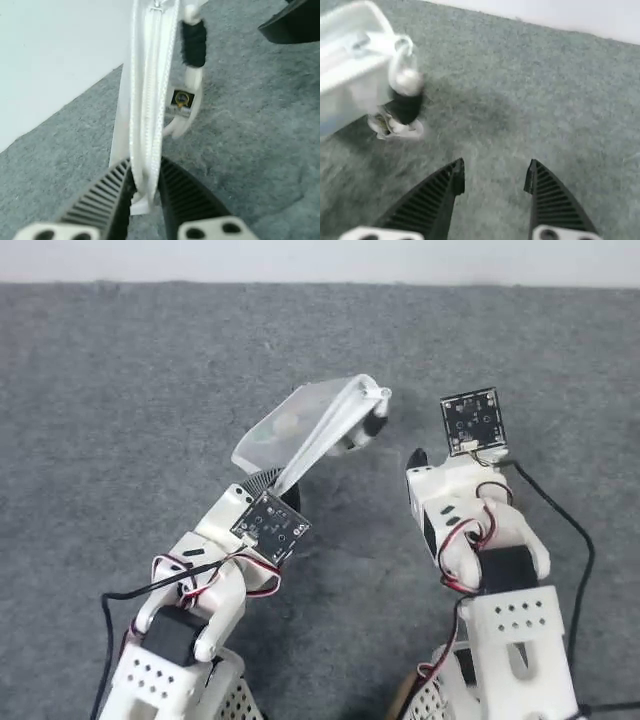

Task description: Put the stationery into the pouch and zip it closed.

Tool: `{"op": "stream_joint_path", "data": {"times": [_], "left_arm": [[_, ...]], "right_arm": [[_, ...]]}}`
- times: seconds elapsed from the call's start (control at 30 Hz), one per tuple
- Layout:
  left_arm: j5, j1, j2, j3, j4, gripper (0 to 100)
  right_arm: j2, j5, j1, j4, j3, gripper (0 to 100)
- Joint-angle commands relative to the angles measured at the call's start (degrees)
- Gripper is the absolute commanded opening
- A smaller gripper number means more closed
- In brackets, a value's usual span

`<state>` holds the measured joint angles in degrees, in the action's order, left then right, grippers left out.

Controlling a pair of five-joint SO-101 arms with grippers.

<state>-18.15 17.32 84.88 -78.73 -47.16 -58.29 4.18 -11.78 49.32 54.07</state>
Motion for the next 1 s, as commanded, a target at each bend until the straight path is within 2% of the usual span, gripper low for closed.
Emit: {"op": "stream_joint_path", "data": {"times": [0.0, 0.13, 0.33, 0.6, 0.83, 0.97], "left_arm": [[1.0, -1.0, 0.5, -0.1, 0.8, 1], [2.0, -1.0, 0.6, -0.1, 0.1, 11], [11.9, -1.0, 0.7, 4.6, -6.9, 23], [15.2, -1.0, 2.5, 7.4, -10.8, 25], [15.5, -1.1, 20.4, 7.4, -19.1, 25], [17.3, -1.4, 17.9, 7.3, -17.1, 25]], "right_arm": [[-6.9, 0.8, -0.7, 2.9, -3.9, 19.1], [-10.7, 0.8, -0.7, 3.0, -2.3, 19.1], [-10.9, 0.8, -0.7, -0.2, 0.2, 19.1], [-10.9, 0.8, -0.7, -0.1, 0.2, 18.8], [-10.9, 0.4, -0.7, -0.1, 0.2, 18.8], [-11.4, 0.4, -0.7, 0.1, 0.3, 18.8]]}}
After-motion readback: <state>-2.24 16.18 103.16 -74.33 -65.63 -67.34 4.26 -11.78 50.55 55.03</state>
